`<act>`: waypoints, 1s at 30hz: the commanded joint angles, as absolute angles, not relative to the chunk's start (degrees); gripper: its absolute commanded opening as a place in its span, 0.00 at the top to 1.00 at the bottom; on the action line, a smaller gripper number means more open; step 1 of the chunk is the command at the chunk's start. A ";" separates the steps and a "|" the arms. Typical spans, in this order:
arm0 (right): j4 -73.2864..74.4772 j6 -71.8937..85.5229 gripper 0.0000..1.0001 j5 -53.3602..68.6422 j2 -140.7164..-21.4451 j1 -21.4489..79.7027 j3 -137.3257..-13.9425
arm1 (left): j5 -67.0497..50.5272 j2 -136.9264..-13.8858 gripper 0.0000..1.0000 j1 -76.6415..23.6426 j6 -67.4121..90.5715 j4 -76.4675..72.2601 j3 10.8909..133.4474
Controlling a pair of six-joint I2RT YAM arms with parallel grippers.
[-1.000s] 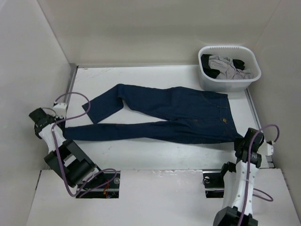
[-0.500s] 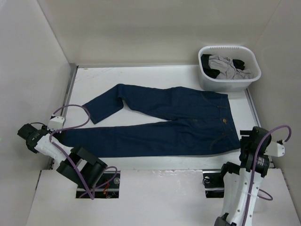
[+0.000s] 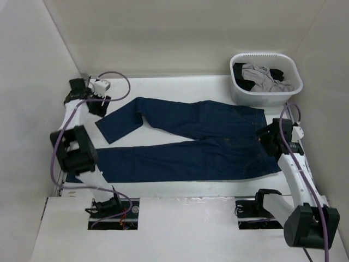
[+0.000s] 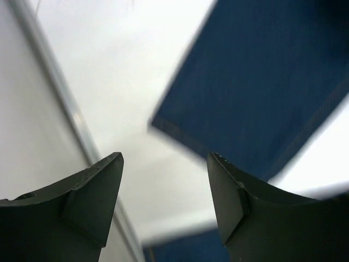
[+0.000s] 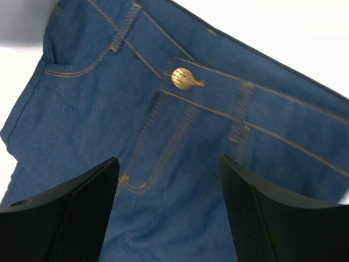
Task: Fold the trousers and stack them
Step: Flatten the trousers out
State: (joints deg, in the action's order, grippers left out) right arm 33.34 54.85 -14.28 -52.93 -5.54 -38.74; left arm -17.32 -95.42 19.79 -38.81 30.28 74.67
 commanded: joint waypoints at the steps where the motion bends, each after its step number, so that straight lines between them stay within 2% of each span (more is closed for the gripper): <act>1: 21.98 49.06 0.21 -12.58 -56.76 -5.06 -42.35 | -8.98 -108.15 0.39 15.78 -27.70 29.43 86.44; 4: 21.88 45.80 0.21 -10.37 -61.07 -6.45 -44.99 | -8.26 -117.40 0.42 16.04 -27.77 37.94 95.95; 6: 22.15 45.62 0.20 -10.20 -62.40 -7.95 -45.53 | -9.14 -119.09 0.42 16.74 -29.08 41.21 96.59; 7: 22.24 45.79 0.15 -9.93 -63.10 -8.39 -45.35 | -9.40 -119.18 0.42 16.92 -30.48 42.26 95.90; 8: 22.41 46.05 0.00 -9.76 -63.89 -8.40 -45.18 | -9.14 -119.09 0.41 17.01 -31.89 42.80 94.76; 10: 23.37 46.40 0.00 -9.58 -66.26 -8.04 -44.91 | -6.96 -119.44 0.41 17.10 -34.35 42.45 92.99; 14: 24.43 47.81 0.00 -11.16 -71.35 -4.89 -45.00 | 4.90 -123.92 0.41 16.66 -36.03 37.54 92.64; 17: 26.36 51.14 0.00 -12.04 -75.31 -2.43 -46.05 | 4.40 -125.15 0.41 14.73 -37.17 37.18 92.03; 18: 26.89 53.33 0.00 -11.69 -76.63 -1.64 -46.05 | 4.13 -125.42 0.44 14.03 -38.05 37.44 91.41; 19: 27.76 55.61 0.00 -11.43 -77.68 -0.93 -45.97 | 4.13 -125.16 0.54 13.50 -39.10 37.01 90.80; 21: 29.52 62.19 0.00 -11.95 -78.92 0.47 -44.74 | 4.22 -124.98 0.86 13.32 -40.86 36.83 90.53; 22: 30.05 65.62 0.00 -12.21 -79.01 1.35 -43.52 | 4.83 -124.72 0.94 13.75 -41.57 36.39 90.18; 25: 31.98 73.19 0.14 -13.36 -78.58 3.38 -41.31 | 8.42 -122.62 1.00 16.38 -43.94 32.89 89.30; 30: 37.59 77.17 0.87 -11.24 -81.38 6.28 -39.20 | 11.42 -117.08 1.00 21.48 -50.79 25.41 87.37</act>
State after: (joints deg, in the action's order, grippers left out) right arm 31.81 71.35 -11.22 -79.90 4.64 -40.38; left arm 7.77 -121.99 17.61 -45.56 30.09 89.23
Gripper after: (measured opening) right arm 0.192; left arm 0.007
